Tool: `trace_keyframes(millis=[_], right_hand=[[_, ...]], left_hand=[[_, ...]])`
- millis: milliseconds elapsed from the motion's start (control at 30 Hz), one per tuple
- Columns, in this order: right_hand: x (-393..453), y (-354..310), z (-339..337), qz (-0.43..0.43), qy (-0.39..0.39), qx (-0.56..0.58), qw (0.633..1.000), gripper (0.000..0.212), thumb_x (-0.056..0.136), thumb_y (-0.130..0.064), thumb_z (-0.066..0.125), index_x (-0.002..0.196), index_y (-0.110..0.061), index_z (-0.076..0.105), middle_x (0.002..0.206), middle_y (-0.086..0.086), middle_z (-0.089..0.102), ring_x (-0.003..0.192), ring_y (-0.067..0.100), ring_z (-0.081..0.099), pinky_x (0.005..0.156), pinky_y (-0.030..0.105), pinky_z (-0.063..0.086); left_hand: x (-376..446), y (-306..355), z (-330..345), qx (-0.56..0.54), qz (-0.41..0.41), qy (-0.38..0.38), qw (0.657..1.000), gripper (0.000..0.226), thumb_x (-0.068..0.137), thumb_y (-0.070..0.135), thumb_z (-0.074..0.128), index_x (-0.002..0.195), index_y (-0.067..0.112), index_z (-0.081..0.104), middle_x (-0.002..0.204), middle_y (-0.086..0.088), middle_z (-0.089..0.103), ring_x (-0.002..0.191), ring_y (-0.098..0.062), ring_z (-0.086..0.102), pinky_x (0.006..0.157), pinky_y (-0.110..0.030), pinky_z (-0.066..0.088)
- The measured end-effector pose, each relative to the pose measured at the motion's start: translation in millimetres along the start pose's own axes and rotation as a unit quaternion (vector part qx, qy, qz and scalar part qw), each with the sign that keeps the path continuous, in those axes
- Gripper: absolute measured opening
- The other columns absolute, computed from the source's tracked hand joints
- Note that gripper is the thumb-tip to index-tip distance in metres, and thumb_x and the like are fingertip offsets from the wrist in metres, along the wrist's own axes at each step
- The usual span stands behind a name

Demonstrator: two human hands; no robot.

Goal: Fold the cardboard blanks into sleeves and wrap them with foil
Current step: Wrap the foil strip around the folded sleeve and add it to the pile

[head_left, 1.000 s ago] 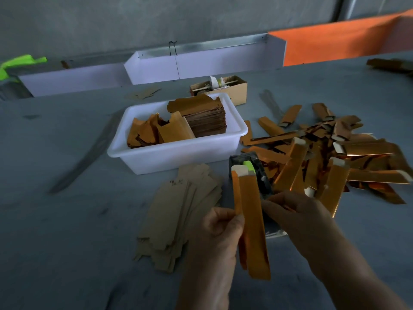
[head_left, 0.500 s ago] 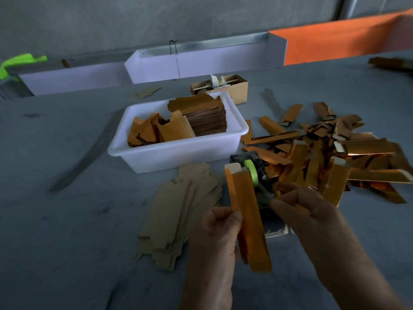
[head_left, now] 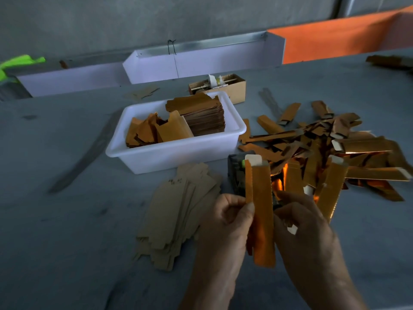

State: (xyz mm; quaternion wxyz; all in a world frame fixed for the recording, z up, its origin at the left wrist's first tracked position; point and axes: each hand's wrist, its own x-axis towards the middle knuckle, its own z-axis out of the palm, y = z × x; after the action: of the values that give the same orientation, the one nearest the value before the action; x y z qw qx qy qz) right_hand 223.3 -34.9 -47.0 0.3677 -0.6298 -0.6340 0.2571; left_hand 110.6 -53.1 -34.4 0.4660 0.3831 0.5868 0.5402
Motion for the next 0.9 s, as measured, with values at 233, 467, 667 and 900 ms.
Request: trace_keyframes(millis=[233, 467, 667, 900], right_hand=[[-4, 6, 6, -0.012, 0.02, 0.037, 0.999, 0.016, 0.084, -0.016, 0.064, 0.07, -0.02, 0.06, 0.118, -0.012, 0.05, 0.099, 0.01, 0.055, 0.067, 0.01, 0.036], [-6, 8, 5, -0.059, 0.035, -0.039, 0.997, 0.011, 0.081, -0.01, 0.068, 0.074, -0.016, 0.062, 0.118, -0.002, 0.056, 0.101, 0.018, 0.055, 0.071, 0.016, 0.04], [-3, 0, -14, -0.128, 0.062, -0.101, 0.985, 0.007, 0.079, -0.006, 0.067, 0.078, -0.012, 0.063, 0.093, 0.003, 0.058, 0.077, 0.022, 0.056, 0.058, 0.033, 0.047], [10, -13, -47, -0.012, -0.155, 0.258, 0.954, 0.011, 0.066, -0.027, 0.061, 0.072, -0.032, 0.069, 0.073, -0.007, 0.067, 0.066, 0.005, 0.061, 0.053, 0.016, 0.049]], left_hand=[[2, -2, -3, 0.04, 0.013, -0.024, 0.999, 0.01, 0.09, 0.023, 0.06, 0.08, 0.02, 0.061, 0.059, 0.011, 0.062, 0.049, 0.002, 0.057, 0.043, -0.009, 0.041], [5, -9, -1, 0.09, 0.035, -0.014, 0.995, 0.009, 0.088, 0.029, 0.061, 0.08, 0.033, 0.062, 0.068, 0.003, 0.066, 0.054, -0.003, 0.059, 0.048, -0.015, 0.047], [5, -4, 1, 0.079, 0.038, 0.001, 0.996, 0.011, 0.088, 0.025, 0.064, 0.077, 0.026, 0.064, 0.064, 0.009, 0.067, 0.053, 0.001, 0.059, 0.048, -0.012, 0.043], [-6, 7, 2, 0.018, 0.004, -0.001, 1.0, 0.012, 0.084, 0.019, 0.065, 0.073, 0.017, 0.065, 0.055, 0.007, 0.062, 0.045, -0.001, 0.053, 0.041, -0.012, 0.04]])
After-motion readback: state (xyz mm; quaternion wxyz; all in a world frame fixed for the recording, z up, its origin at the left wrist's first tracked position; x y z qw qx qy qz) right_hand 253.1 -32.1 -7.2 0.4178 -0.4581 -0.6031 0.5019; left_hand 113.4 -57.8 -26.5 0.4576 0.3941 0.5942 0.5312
